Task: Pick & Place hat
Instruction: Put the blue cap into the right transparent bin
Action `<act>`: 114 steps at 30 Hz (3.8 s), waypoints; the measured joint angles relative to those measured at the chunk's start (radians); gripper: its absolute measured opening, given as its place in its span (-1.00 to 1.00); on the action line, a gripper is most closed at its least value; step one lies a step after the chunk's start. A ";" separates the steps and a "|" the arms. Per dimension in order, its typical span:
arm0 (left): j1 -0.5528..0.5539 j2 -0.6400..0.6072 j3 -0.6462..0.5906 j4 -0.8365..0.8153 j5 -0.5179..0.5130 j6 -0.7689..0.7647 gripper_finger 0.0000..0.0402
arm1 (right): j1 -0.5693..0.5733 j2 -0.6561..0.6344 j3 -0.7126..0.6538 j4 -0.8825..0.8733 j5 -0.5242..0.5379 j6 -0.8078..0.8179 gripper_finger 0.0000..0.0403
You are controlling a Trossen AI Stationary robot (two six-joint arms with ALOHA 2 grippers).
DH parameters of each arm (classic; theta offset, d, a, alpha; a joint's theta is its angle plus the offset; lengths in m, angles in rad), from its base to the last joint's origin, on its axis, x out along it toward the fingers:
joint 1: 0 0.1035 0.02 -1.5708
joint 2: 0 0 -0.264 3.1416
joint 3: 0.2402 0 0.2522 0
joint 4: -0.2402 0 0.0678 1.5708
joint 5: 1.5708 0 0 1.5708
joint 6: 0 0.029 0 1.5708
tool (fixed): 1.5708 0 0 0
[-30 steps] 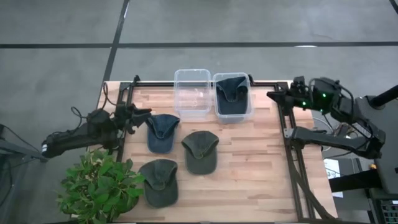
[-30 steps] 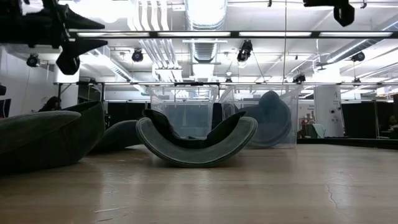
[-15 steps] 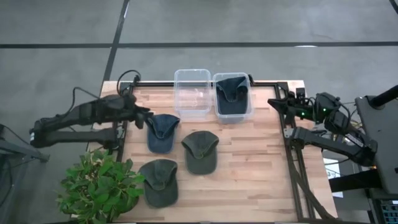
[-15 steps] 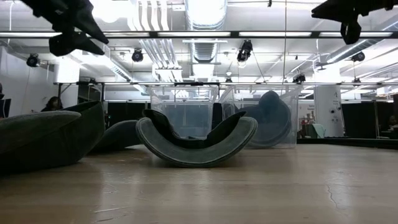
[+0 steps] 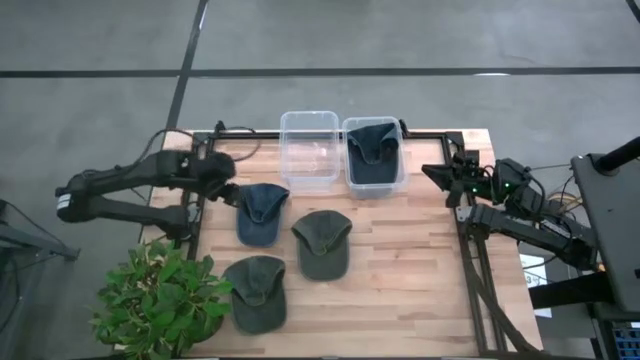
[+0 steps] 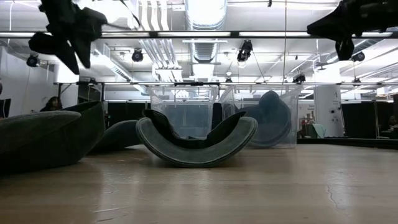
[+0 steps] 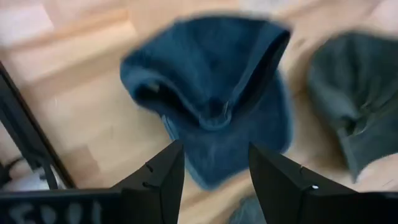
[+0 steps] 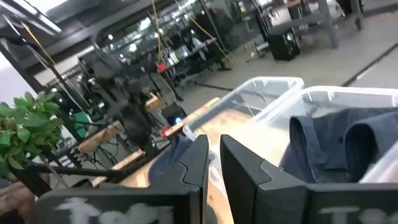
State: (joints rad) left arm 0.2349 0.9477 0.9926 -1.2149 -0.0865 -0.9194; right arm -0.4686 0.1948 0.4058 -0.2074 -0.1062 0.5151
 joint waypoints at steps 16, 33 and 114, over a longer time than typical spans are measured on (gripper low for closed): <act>-0.010 0.210 -0.056 -0.043 0.016 -0.098 -0.16 | 0.000 -0.014 -0.065 0.078 -0.010 0.010 -0.81; -0.017 0.251 -0.197 0.120 0.078 -0.178 -0.16 | 0.000 -0.018 -0.063 0.077 -0.028 0.008 -0.81; -0.016 0.020 0.360 0.762 -0.081 0.533 -0.97 | 0.000 -0.016 -0.064 0.055 -0.053 0.050 -0.81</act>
State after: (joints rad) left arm 0.2188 0.9679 1.3521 -0.4530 -0.1673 -0.3865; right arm -0.4690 0.1783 0.3420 -0.1524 -0.1593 0.5648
